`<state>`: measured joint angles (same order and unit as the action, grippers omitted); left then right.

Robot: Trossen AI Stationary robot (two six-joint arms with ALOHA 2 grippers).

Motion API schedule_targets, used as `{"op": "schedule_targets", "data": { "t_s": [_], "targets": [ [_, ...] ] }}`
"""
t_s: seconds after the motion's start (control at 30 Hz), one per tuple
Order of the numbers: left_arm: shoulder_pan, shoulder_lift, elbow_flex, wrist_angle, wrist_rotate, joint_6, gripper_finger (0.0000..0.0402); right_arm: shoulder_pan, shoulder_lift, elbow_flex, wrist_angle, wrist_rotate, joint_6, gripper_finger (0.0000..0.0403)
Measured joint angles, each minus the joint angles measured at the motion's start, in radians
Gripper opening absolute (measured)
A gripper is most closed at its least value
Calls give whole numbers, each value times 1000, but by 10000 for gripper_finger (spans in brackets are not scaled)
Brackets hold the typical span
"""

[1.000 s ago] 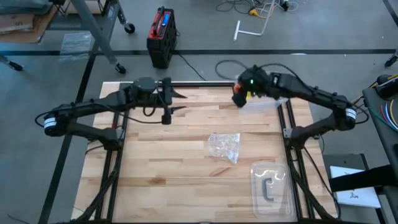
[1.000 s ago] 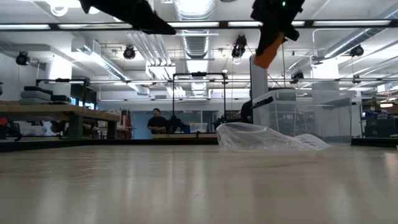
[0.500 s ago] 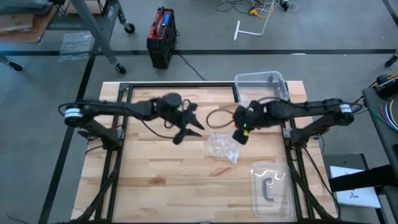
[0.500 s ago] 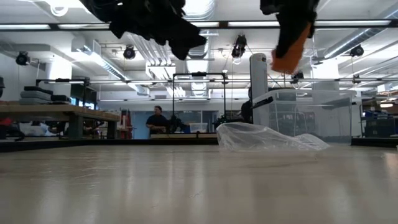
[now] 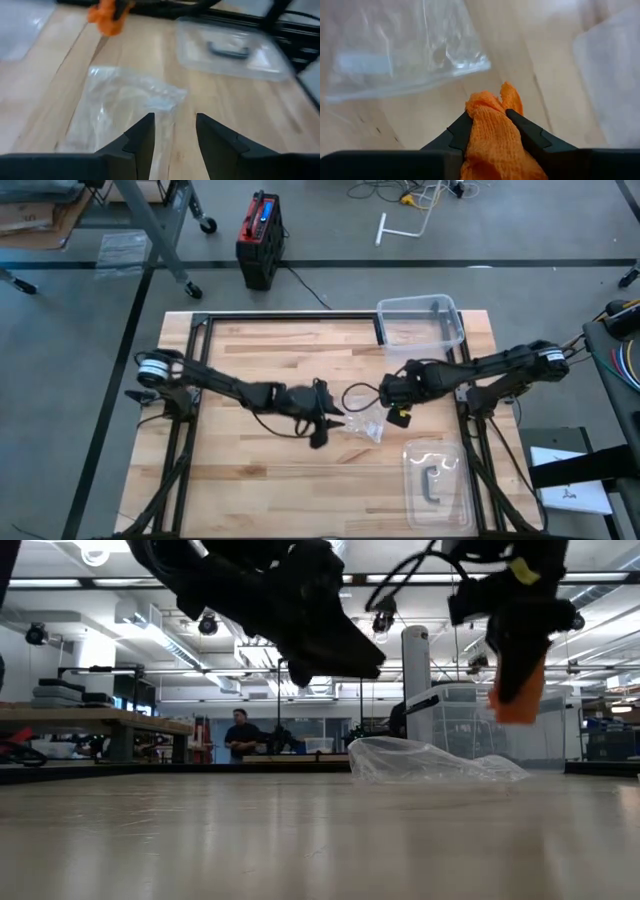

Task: Roll bandage
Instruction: Put the rolled orange bandage into the zip bag

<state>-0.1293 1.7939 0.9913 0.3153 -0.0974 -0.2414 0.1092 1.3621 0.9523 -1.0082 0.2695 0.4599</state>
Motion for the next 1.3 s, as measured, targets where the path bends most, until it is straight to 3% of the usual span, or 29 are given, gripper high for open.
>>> {"op": "schedule_targets", "data": {
  "t_s": [0.2,0.47,0.77,0.9,1.07,1.3],
  "targets": [
    [-62,101,0,99,-155,-108,117,48,0,-121,122,-37,9,90],
    [-71,265,13,211,-300,-145,116,151,0,-136,203,-68,50,91],
    [-77,385,22,253,-321,-296,115,238,0,-149,265,-62,110,91],
    [-93,357,20,215,-297,-279,116,249,3,-161,302,-29,119,91],
    [-119,217,12,-50,-222,-304,115,248,3,-163,359,0,79,91],
    [-144,-19,13,-209,-294,-213,114,235,76,-170,728,2,-131,91]
  ]
}}
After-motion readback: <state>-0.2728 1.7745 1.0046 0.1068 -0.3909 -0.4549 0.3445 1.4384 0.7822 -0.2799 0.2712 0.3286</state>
